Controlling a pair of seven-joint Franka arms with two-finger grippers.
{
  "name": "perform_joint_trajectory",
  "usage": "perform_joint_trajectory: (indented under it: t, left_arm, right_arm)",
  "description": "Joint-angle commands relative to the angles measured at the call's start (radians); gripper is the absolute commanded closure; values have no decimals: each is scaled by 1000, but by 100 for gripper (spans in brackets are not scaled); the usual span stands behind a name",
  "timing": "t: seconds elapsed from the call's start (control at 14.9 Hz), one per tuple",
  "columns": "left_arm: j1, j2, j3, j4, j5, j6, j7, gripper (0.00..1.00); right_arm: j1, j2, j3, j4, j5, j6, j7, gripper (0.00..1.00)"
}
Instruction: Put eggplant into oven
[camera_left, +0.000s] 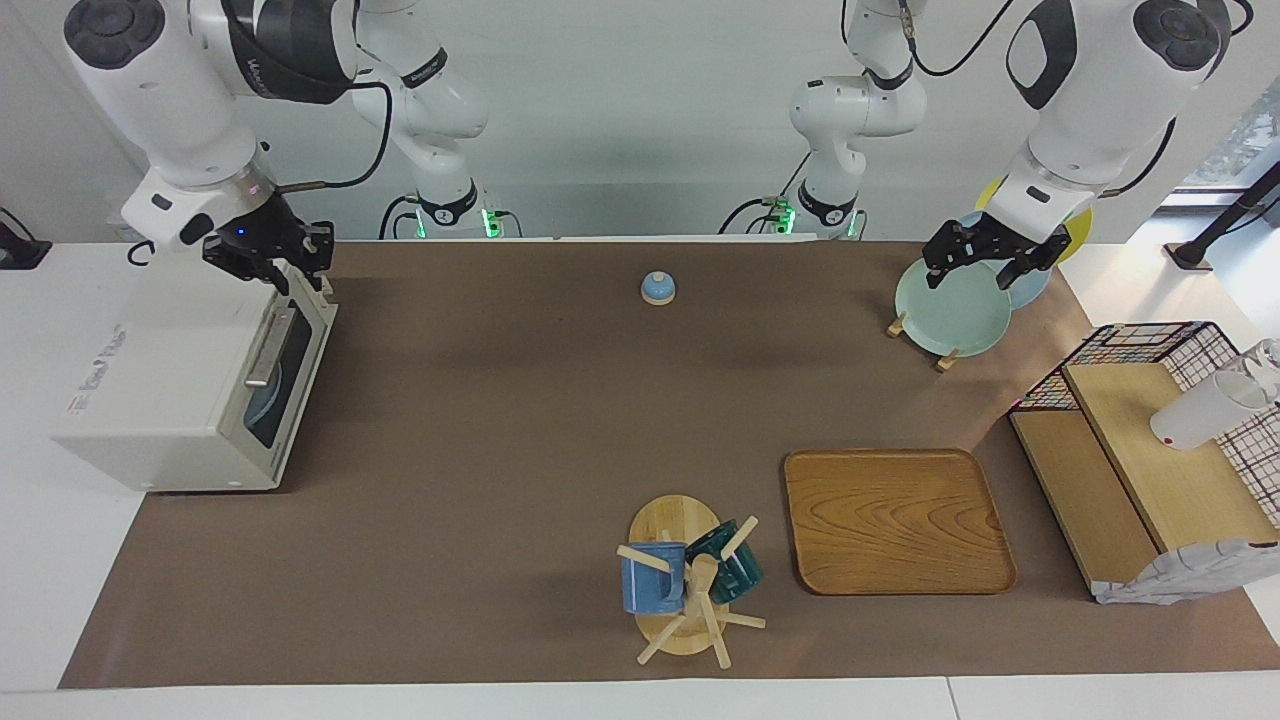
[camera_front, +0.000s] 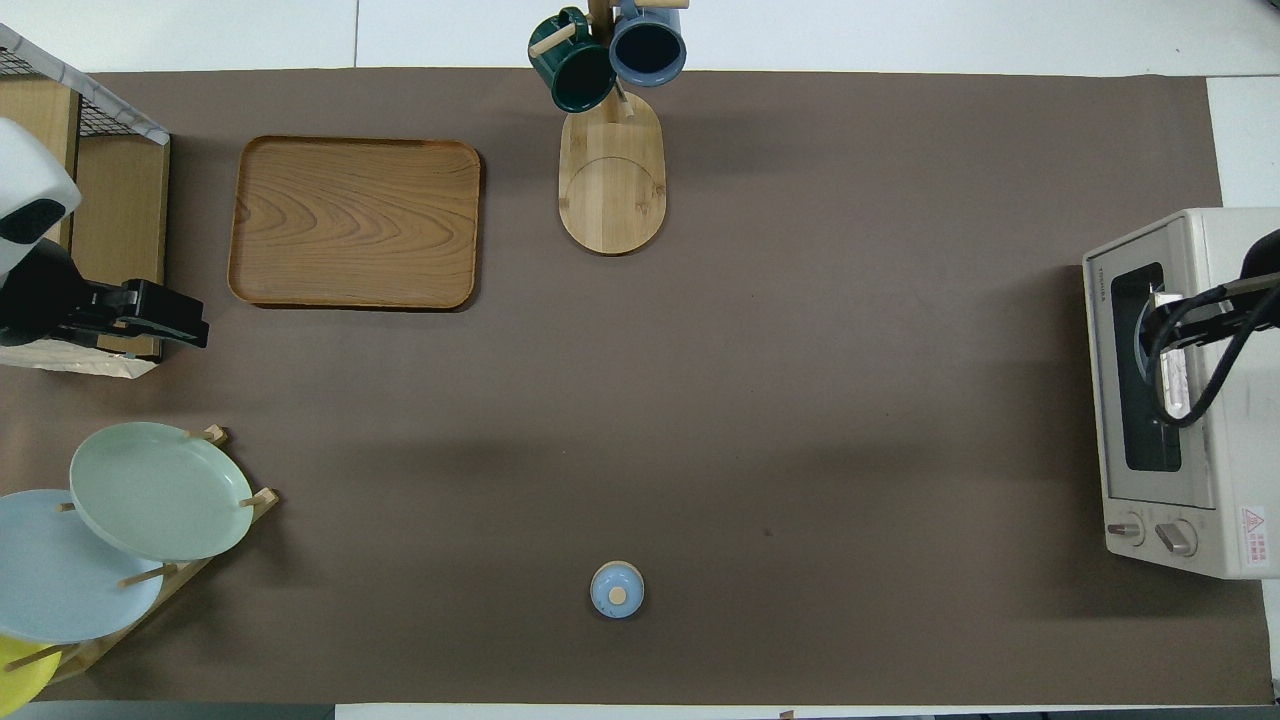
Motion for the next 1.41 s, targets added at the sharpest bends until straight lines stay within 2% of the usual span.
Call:
perform_joint_trajectory:
  t: [0.0,0.07,0.13,0.34,0.6,0.81,1.07,1.34]
  left_arm:
    - [11,-11,-8,-5,3,-10,-8,0]
    - [11,-11,-8,-5,3,-10,-8,0]
    - [11,-11,-8,-5,3,-10,-8,0]
    - [11,-11,-8,-5,3,-10,-8,0]
    - [11,-11,-8,-5,3,-10,-8,0]
    - [11,-11,-8,-5,3,-10,-8,0]
    - [11,-11,-8,-5,3,-10,-8,0]
    - [11,-11,-8,-5,3,-10,-8,0]
  right_arm:
    - [74,-4,-69,11,28,-19,60,0]
    - [123,-9,-122,8,28,-17,60,0]
    - [138,-12,-130,6,31,-17,62,0]
    - [164,-29,-147,-5,31,-14,66,0]
    - [181,-39,-153,-12,37,-11,165,0]
    - [207,-69,-156,-54,34,-11,165,0]
    - [251,-70,-225,-54,28,-14,155,0]
    - [256,-90,-230,-74,28,-30,165,0]
